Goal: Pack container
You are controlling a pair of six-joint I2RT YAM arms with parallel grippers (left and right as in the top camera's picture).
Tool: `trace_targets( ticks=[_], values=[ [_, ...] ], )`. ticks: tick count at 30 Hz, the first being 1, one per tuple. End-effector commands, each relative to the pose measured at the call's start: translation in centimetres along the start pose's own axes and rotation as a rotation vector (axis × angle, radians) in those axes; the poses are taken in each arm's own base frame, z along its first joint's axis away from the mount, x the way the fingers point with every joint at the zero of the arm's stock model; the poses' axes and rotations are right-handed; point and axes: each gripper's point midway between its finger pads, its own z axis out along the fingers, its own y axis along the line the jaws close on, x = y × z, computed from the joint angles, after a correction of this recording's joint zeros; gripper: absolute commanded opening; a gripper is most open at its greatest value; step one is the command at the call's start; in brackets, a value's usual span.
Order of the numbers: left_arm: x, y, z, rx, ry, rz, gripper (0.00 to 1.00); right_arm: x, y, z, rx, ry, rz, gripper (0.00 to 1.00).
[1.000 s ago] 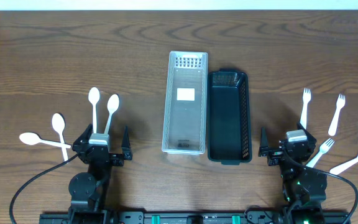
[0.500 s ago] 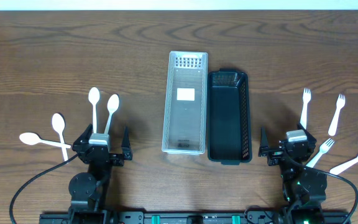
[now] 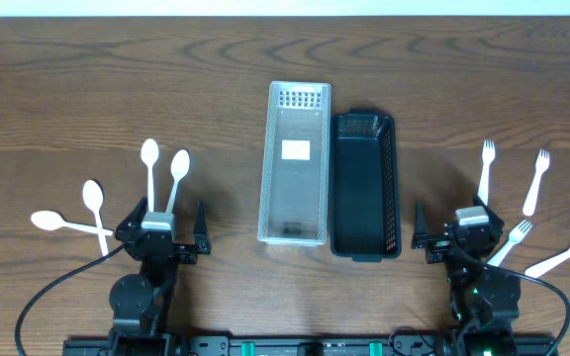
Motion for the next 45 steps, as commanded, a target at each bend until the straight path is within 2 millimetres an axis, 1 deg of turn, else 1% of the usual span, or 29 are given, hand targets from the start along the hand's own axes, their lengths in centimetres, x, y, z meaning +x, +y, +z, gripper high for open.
trace_targets(
  ticks=[1,13,16,20,22,24,27,29,31,35,37,40,43,45],
  values=[
    [1.5,-0.3,0.2,0.02,0.039,-0.01,0.98,0.1,0.4,0.0,-0.02,0.001,0.017,0.99],
    [1.5,-0.3,0.2,0.019,0.038,-0.009,0.98,0.0,0.4,0.0,-0.021,0.0,0.022,0.99],
    [1.5,-0.3,0.2,0.018,0.038,-0.013,0.98,0.0,0.5,0.0,-0.024,0.0,0.156,0.99],
    [1.3,-0.3,0.1,0.015,0.037,-0.105,0.98,0.2,0.6,0.0,-0.027,0.01,0.396,0.99],
    [0.3,-0.3,0.0,0.016,0.023,-0.122,0.98,-0.1,0.9,0.0,-0.051,0.006,0.444,0.99],
    [-0.9,-0.3,-0.2,0.016,0.013,-0.117,0.98,-0.7,1.0,-0.1,-0.059,-0.001,0.444,0.99],
    [-3.0,-0.2,-0.3,0.014,0.042,-0.119,0.98,-2.3,0.7,-0.4,-0.057,-0.027,0.433,0.99],
    [-4.7,-0.2,0.1,0.012,0.098,-0.116,0.98,-3.6,0.3,-0.5,-0.047,-0.026,0.41,0.99],
    [-6.3,-0.2,1.0,0.009,0.162,-0.117,0.98,-4.4,0.0,-0.5,-0.034,0.009,0.388,0.99],
    [-9.9,-0.1,3.9,0.003,0.321,-0.119,0.98,-5.8,-0.4,0.0,-0.02,0.141,0.312,0.99],
    [-11.0,-0.3,5.3,0.011,0.424,-0.123,0.98,-6.4,-0.5,0.5,-0.022,0.228,0.267,0.99],
    [-11.9,-1.0,6.5,0.044,0.619,-0.143,0.98,-6.6,-0.8,1.2,-0.014,0.409,0.234,0.99],
    [-12.2,-1.1,7.4,0.041,0.804,-0.153,0.98,-5.9,-1.2,1.9,0.007,0.62,0.224,0.99],
    [-12.5,-1.1,8.5,0.037,0.877,-0.158,0.98,-5.8,-0.6,2.9,-0.031,0.718,0.24,0.99]
  ],
)
